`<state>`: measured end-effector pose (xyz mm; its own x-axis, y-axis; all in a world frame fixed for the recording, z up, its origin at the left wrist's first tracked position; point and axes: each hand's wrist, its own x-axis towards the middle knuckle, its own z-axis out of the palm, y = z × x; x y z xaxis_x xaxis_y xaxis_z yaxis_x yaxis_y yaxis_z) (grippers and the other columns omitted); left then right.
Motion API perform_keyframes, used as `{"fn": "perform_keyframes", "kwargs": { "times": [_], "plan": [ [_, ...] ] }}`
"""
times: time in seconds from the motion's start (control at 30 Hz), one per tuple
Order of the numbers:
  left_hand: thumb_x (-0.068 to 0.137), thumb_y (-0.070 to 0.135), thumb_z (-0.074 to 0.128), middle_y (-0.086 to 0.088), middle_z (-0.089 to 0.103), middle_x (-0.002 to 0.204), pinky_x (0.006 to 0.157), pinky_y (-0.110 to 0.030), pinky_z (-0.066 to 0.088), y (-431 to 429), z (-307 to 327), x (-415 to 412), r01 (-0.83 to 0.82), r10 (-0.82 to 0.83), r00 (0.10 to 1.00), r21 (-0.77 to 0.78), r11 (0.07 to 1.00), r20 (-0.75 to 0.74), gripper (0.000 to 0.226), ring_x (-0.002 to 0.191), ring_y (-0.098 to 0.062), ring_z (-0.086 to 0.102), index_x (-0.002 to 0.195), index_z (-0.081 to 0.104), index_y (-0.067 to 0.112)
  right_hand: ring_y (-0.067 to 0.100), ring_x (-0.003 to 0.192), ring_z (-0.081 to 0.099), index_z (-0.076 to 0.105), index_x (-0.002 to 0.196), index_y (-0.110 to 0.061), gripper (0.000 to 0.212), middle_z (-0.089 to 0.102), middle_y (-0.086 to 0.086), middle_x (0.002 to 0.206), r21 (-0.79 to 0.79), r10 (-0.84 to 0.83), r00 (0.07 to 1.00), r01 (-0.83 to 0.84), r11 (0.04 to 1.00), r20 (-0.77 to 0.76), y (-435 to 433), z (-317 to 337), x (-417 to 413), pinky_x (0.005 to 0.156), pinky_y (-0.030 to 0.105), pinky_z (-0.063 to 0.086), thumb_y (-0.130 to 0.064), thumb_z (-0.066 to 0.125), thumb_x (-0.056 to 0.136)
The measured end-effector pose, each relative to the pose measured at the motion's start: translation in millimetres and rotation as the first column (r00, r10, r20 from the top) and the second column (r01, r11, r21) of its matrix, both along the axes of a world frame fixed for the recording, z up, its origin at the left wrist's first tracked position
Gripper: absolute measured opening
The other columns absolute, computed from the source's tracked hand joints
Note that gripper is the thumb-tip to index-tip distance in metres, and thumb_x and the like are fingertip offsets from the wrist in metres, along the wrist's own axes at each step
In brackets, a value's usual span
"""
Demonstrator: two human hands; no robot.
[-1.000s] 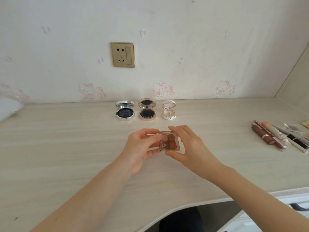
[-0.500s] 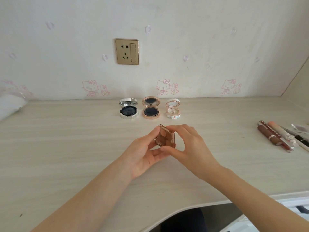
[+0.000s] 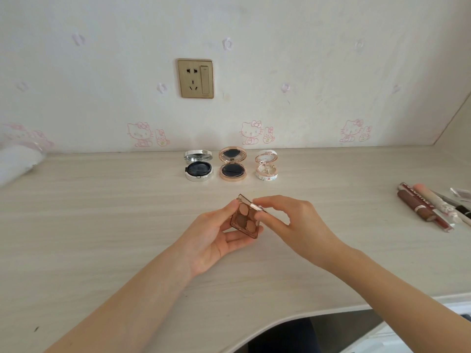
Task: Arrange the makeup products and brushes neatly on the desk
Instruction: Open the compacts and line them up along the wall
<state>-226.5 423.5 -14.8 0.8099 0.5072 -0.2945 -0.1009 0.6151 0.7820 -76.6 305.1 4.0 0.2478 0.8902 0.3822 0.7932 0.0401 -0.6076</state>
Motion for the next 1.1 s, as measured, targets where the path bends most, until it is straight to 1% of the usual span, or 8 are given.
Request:
{"fn": "perform_keyframes", "kwargs": {
  "times": [0.1, 0.2, 0.3, 0.43, 0.57, 0.7, 0.83, 1.1],
  "plan": [
    [0.094, 0.024, 0.056, -0.027, 0.069, 0.102, 0.077, -0.042, 0.058, -2, 0, 0, -0.019, 0.022, 0.999, 0.060, 0.998, -0.042, 0.033, 0.097, -0.040, 0.067, 0.105, 0.067, -0.005, -0.005, 0.094, 0.059, 0.065, 0.117, -0.023, 0.024, 0.068, -0.014, 0.104, 0.021, 0.034, 0.998, -0.036, 0.999, 0.061, 3, 0, -1, 0.083, 0.008, 0.042, -0.028, 0.057, 0.094],
    [0.093, 0.022, 0.058, -0.014, 0.074, 0.093, 0.066, -0.028, 0.058, -9, 0, 0, -0.047, 0.116, 0.980, 0.376, 0.926, -0.162, 0.023, 0.087, -0.025, 0.072, 0.096, 0.072, 0.005, 0.002, 0.093, 0.062, 0.066, 0.117, -0.023, 0.024, 0.070, -0.012, 0.104, -0.009, 0.062, 0.991, -0.061, 0.998, 0.119, 6, 2, 0, 0.083, 0.018, 0.047, -0.026, 0.053, 0.097],
    [0.084, 0.031, 0.066, 0.004, 0.075, 0.077, 0.059, -0.020, 0.050, -11, 0, 1, -0.071, 0.366, 0.898, 0.741, 0.668, -0.244, 0.015, 0.073, -0.007, 0.068, 0.092, 0.074, 0.021, 0.003, 0.091, 0.061, 0.068, 0.112, -0.023, 0.022, 0.071, -0.013, 0.101, 0.012, 0.065, 0.988, -0.068, 0.998, 0.138, 9, 6, 5, 0.079, 0.016, 0.045, -0.022, 0.053, 0.097],
    [0.081, 0.038, 0.071, 0.016, 0.071, 0.076, 0.061, -0.005, 0.040, -9, -5, -4, 0.003, 0.457, 0.852, 0.876, 0.483, -0.255, 0.021, 0.073, 0.010, 0.060, 0.099, 0.066, 0.031, 0.007, 0.086, 0.061, 0.069, 0.112, -0.023, 0.022, 0.071, -0.011, 0.099, -0.066, 0.050, 0.983, -0.039, 0.997, 0.175, 16, 7, 13, 0.078, 0.025, 0.047, -0.023, 0.052, 0.097],
    [0.081, 0.033, 0.071, 0.026, 0.064, 0.085, 0.075, -0.012, 0.038, -10, -11, -8, 0.163, 0.492, 0.838, 0.968, 0.189, -0.237, 0.020, 0.090, 0.002, 0.053, 0.101, 0.067, 0.032, 0.012, 0.083, 0.060, 0.068, 0.112, -0.025, 0.022, 0.071, -0.009, 0.094, -0.139, 0.030, 0.981, -0.002, 0.990, 0.194, 22, 3, 17, 0.077, 0.036, 0.050, -0.025, 0.051, 0.098],
    [0.083, 0.033, 0.068, 0.019, 0.064, 0.103, 0.085, -0.027, 0.043, -10, -14, -8, 0.260, 0.466, 0.861, 0.964, -0.061, -0.203, 0.019, 0.102, -0.010, 0.046, 0.102, 0.069, 0.029, 0.011, 0.082, 0.059, 0.068, 0.110, -0.027, 0.021, 0.070, -0.011, 0.092, -0.141, 0.024, 0.982, 0.003, 0.990, 0.190, 27, 0, 15, 0.077, 0.038, 0.050, -0.026, 0.052, 0.097],
    [0.084, 0.029, 0.069, 0.018, 0.064, 0.110, 0.089, -0.032, 0.045, -9, -17, -7, 0.277, 0.438, 0.879, 0.949, -0.148, -0.188, 0.021, 0.107, -0.013, 0.048, 0.103, 0.071, 0.022, 0.014, 0.090, 0.063, 0.067, 0.113, -0.028, 0.023, 0.072, -0.010, 0.100, -0.173, 0.037, 0.980, -0.003, 0.985, 0.195, 32, -1, 12, 0.080, 0.038, 0.051, -0.026, 0.051, 0.097],
    [0.085, 0.026, 0.068, 0.017, 0.067, 0.110, 0.090, -0.033, 0.046, -10, -24, -9, 0.244, 0.439, 0.885, 0.958, -0.150, -0.156, 0.020, 0.108, -0.012, 0.050, 0.104, 0.071, 0.021, 0.014, 0.092, 0.065, 0.069, 0.114, -0.018, 0.023, 0.073, -0.004, 0.101, -0.198, 0.093, 0.973, -0.051, 0.979, 0.211, 37, 2, 13, 0.082, 0.027, 0.047, -0.020, 0.054, 0.096]
  ]
}}
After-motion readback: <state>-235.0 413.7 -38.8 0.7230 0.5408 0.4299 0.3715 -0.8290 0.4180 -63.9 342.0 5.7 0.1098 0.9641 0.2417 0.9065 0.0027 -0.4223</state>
